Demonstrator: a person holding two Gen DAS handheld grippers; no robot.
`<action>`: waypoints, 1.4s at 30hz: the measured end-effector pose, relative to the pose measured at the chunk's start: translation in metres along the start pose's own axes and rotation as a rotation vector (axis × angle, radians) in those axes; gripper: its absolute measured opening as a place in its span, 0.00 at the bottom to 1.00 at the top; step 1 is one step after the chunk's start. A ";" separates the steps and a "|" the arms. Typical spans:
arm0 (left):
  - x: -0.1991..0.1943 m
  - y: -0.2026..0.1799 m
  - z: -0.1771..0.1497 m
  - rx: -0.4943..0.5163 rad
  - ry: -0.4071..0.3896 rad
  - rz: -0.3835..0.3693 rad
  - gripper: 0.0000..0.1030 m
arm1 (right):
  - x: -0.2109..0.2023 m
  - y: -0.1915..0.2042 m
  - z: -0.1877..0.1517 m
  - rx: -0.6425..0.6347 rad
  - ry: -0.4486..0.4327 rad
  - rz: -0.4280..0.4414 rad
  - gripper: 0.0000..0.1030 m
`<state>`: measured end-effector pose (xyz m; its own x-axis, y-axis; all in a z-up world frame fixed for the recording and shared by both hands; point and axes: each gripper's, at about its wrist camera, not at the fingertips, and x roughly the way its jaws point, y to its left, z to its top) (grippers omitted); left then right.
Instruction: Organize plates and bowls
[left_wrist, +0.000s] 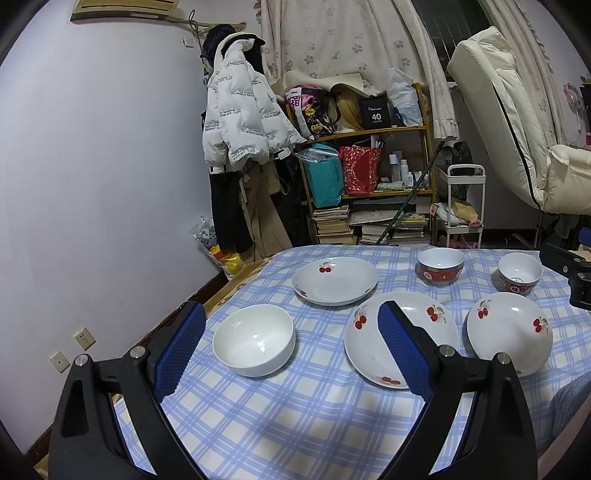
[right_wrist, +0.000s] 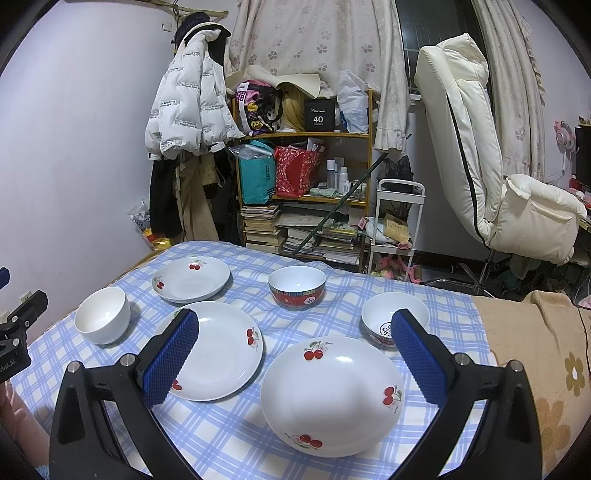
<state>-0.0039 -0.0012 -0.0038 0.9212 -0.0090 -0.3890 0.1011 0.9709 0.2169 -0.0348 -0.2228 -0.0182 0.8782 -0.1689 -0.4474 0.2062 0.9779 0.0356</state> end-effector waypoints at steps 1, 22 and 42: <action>0.000 0.000 0.000 0.000 -0.001 0.002 0.90 | 0.000 0.000 0.000 -0.001 0.000 -0.002 1.00; -0.001 0.002 -0.001 0.001 -0.005 0.004 0.90 | 0.000 0.000 0.000 -0.002 0.002 -0.002 1.00; -0.002 0.002 -0.001 -0.001 -0.001 0.004 0.90 | 0.001 -0.001 0.000 -0.002 0.004 -0.002 1.00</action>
<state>-0.0061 0.0011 -0.0033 0.9218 -0.0051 -0.3876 0.0969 0.9712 0.2177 -0.0340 -0.2237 -0.0191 0.8760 -0.1708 -0.4510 0.2074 0.9777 0.0325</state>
